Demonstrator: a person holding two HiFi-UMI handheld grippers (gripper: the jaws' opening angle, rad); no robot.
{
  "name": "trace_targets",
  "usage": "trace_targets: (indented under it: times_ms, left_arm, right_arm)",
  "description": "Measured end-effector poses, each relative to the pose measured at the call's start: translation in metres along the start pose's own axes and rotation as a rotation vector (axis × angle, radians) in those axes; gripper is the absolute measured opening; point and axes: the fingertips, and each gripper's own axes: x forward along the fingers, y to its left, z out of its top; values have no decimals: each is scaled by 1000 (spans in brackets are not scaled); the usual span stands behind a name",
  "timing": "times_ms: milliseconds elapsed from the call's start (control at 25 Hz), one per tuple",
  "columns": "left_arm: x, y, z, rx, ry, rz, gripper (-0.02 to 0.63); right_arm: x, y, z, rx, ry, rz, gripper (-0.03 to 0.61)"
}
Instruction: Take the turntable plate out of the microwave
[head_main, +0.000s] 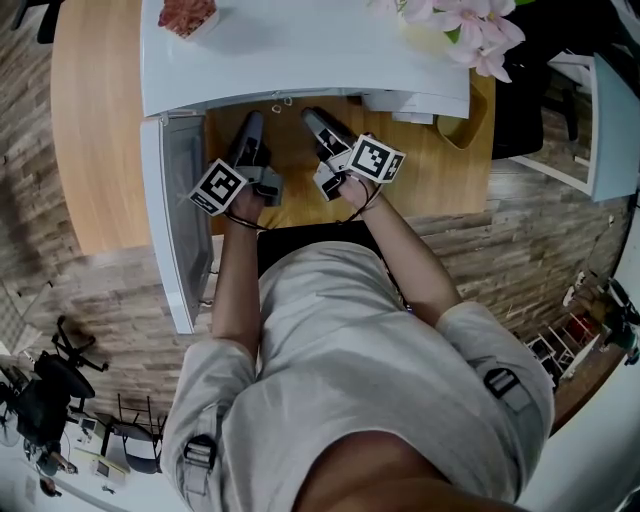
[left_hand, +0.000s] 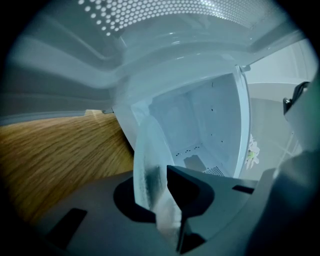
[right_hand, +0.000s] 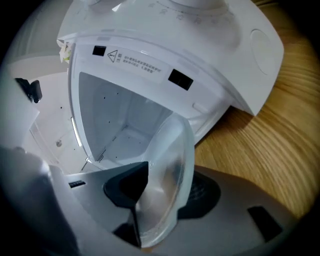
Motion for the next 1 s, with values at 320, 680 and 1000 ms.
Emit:
trace_targets:
  times_ms: [320, 680, 1000]
  left_arm:
    - [1, 0, 0, -8, 3, 0, 74]
    - [1, -1, 1, 9, 8, 3, 75]
    - [-6, -2, -5, 11, 16, 6, 75]
  right_arm:
    - [10, -7, 21, 26, -22, 15, 121]
    - [9, -4, 21, 6, -31, 25, 95]
    - [2, -1, 16, 2, -27, 13, 94]
